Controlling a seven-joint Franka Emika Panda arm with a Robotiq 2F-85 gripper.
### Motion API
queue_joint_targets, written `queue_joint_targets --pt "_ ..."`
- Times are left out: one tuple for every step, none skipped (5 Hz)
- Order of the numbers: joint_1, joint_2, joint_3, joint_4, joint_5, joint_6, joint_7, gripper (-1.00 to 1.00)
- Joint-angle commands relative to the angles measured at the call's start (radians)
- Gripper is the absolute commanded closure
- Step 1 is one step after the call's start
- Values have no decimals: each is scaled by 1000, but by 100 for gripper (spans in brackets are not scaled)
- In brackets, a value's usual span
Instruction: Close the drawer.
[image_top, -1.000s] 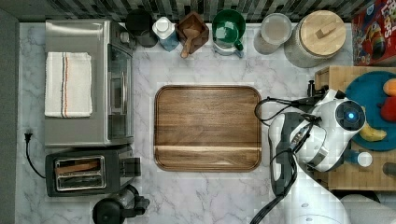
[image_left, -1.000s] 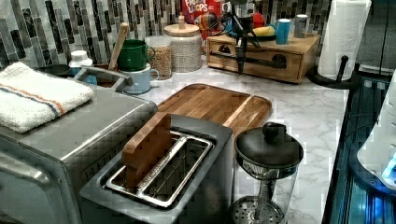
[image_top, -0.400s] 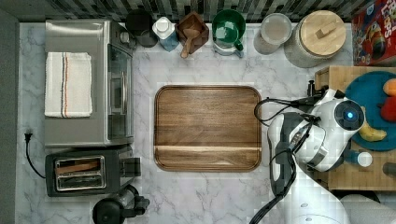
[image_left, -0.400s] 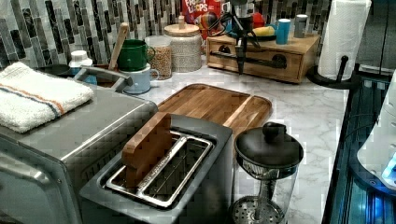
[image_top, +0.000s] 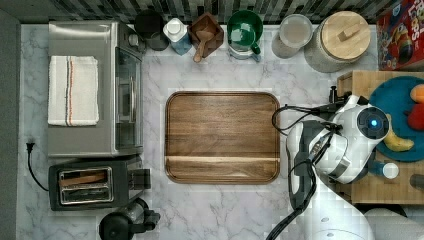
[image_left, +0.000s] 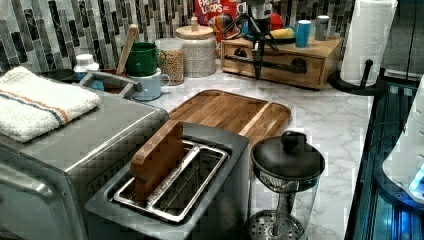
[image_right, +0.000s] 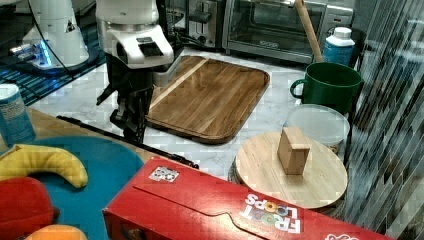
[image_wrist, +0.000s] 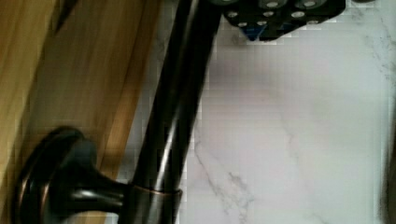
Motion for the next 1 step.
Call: queue_joint_targets --pt "-85 -13 -85 129 -17 58 -21 100"
